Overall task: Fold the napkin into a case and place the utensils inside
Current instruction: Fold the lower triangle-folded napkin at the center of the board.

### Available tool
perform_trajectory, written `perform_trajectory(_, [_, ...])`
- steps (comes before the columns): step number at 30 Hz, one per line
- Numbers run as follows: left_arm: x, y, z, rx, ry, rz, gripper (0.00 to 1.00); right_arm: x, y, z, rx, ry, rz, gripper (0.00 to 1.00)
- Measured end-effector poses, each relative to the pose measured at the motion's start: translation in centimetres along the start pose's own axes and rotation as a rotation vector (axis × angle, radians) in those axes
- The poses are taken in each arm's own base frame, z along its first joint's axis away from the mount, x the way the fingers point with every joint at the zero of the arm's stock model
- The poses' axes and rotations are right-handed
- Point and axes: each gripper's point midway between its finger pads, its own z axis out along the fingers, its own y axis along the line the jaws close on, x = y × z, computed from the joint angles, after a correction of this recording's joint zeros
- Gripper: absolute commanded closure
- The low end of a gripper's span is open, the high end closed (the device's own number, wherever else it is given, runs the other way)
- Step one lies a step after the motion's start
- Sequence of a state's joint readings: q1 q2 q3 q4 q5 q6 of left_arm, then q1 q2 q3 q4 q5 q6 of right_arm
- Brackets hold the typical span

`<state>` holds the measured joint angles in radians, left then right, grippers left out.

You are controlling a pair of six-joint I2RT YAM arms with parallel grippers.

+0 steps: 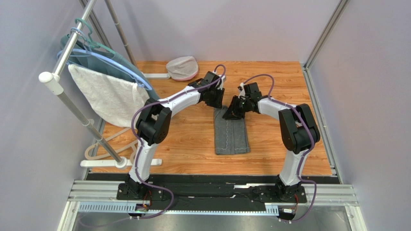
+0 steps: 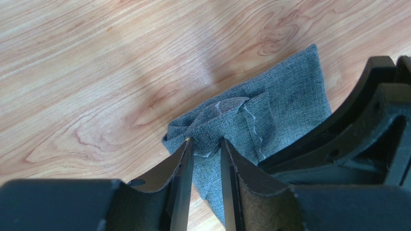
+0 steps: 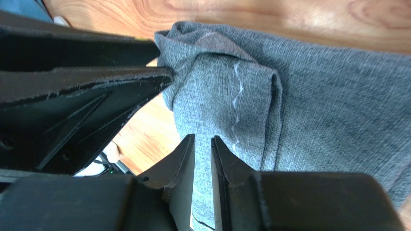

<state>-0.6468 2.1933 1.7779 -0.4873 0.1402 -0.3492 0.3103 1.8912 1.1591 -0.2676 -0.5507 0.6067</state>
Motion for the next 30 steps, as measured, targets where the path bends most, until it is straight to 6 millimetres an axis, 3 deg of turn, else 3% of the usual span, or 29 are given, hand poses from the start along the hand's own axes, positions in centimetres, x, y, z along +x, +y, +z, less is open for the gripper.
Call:
perform_trajectory(11, [-0.3, -0.5, 0.5, 0.027, 0.000, 0.001, 0.92, -2.0, 0.3, 0.5, -0.008, -0.025, 0.011, 0.84])
perform_trajectory(20, [-0.1, -1.3, 0.4, 0.068, 0.011, 0.001, 0.94, -2.7, -1.2, 2.2, 0.021, -0.031, 0.047, 1.00])
perform_trajectory(30, [0.6, -3.0, 0.6, 0.100, 0.027, -0.023, 0.94, -3.3, -1.6, 3.1, -0.005, -0.036, 0.088, 1.00])
